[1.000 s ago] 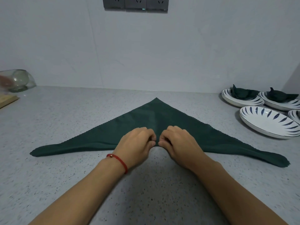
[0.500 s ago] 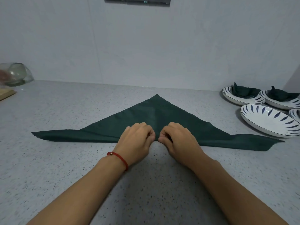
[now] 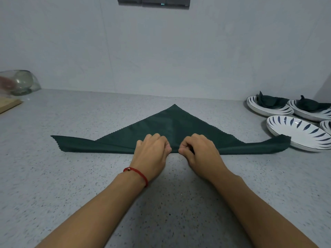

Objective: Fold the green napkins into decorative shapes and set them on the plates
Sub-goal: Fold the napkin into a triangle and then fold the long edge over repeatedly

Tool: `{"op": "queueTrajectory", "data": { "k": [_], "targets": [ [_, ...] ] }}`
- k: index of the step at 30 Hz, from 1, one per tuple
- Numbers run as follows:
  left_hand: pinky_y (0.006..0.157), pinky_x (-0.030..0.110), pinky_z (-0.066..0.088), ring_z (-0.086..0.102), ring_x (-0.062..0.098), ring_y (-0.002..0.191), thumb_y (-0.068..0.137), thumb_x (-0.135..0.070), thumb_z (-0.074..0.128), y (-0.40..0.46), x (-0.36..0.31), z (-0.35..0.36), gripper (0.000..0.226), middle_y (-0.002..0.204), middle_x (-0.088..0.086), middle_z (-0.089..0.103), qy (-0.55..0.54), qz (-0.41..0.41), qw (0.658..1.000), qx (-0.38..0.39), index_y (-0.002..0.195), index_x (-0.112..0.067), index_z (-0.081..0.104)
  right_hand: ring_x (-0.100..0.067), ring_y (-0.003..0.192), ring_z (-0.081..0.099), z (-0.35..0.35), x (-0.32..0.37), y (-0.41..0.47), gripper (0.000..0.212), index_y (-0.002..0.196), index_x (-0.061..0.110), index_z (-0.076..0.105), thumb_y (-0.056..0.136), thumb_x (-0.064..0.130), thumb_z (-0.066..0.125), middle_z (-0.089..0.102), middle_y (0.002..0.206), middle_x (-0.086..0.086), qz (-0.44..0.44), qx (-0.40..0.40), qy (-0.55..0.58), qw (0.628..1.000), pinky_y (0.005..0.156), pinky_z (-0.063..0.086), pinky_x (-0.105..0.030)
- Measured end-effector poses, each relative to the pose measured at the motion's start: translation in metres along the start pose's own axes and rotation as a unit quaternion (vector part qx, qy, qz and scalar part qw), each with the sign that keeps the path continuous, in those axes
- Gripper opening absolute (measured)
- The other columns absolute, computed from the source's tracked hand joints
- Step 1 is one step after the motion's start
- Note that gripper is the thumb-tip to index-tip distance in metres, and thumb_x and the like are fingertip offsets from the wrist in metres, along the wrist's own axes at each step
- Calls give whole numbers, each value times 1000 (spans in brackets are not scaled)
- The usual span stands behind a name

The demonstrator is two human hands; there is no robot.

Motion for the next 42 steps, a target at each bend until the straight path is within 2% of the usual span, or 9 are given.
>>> {"op": "queueTrajectory", "data": {
  "k": [5,9,14,18,21,26,34,38,42],
  "targets": [
    [82,38,43,48,14,85,93,-23,60,-3,-4,-9,8,84,-12,52,-6,36,999,-10,87,-27,56,-5,69,57,-6,-11,2,13,81,30,62,87,31,74,60,67,14,29,-23,77,996,81,51,-41],
    [86,38,45,49,13,86,91,-18,58,2,3,-8,14,82,-12,51,-29,-12,999,-12,79,-27,59,-5,82,51,-7,-5,-5,8,88,35,61,92,36,68,56,82,17,-26,0,20,999,82,48,-38],
    [84,36,36,51,5,79,94,-37,65,2,20,-14,14,75,-12,57,-44,-67,997,-16,80,-34,70,-8,84,50,-6,-10,-2,17,83,30,65,98,32,58,55,86,16,-21,-9,6,1000,84,47,-40],
    [72,6,42,58,-7,73,90,-25,74,1,42,-22,9,79,-12,70,-158,-70,985,22,93,-31,79,-7,80,53,-10,-16,-1,17,79,32,67,95,34,64,58,77,18,0,-21,30,999,84,48,-39],
    [62,0,40,60,1,69,87,-17,77,-3,65,-34,11,78,-9,72,-171,-87,981,16,90,-27,80,-6,77,56,-21,-30,-7,13,78,30,68,91,31,70,60,75,14,18,-19,54,998,77,49,-31],
    [61,7,45,55,-2,58,80,-12,83,-10,93,-50,17,64,-11,66,-182,-89,979,11,72,-23,73,-5,79,60,-47,-67,-22,15,77,31,69,89,23,75,66,77,12,47,-16,91,995,71,44,-19],
    [76,9,46,64,1,85,76,-23,85,-15,94,-56,14,88,-15,68,-112,10,993,31,89,-29,80,2,92,57,-55,-69,-35,8,94,32,74,90,38,71,61,93,23,-48,5,-16,999,79,47,-20],
    [81,34,52,59,7,86,88,-20,74,-8,87,-52,11,86,-15,63,-35,45,998,6,80,-26,71,-3,85,56,-52,-70,-31,9,89,28,72,94,33,67,59,88,18,-47,-27,-30,998,76,49,-27],
    [82,44,48,51,14,86,96,-25,59,-2,87,-45,15,85,-14,55,18,20,1000,-14,82,-28,61,-6,77,56,-54,-73,-25,4,91,32,66,94,30,67,61,79,16,-14,-48,-33,998,72,51,-34]
  ]
}}
Point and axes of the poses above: each hand's wrist, its own y-axis towards the middle knuckle, its own z-axis out of the palm, x = y × z, the point moved 10 cm from there along y, towards the middle knuckle
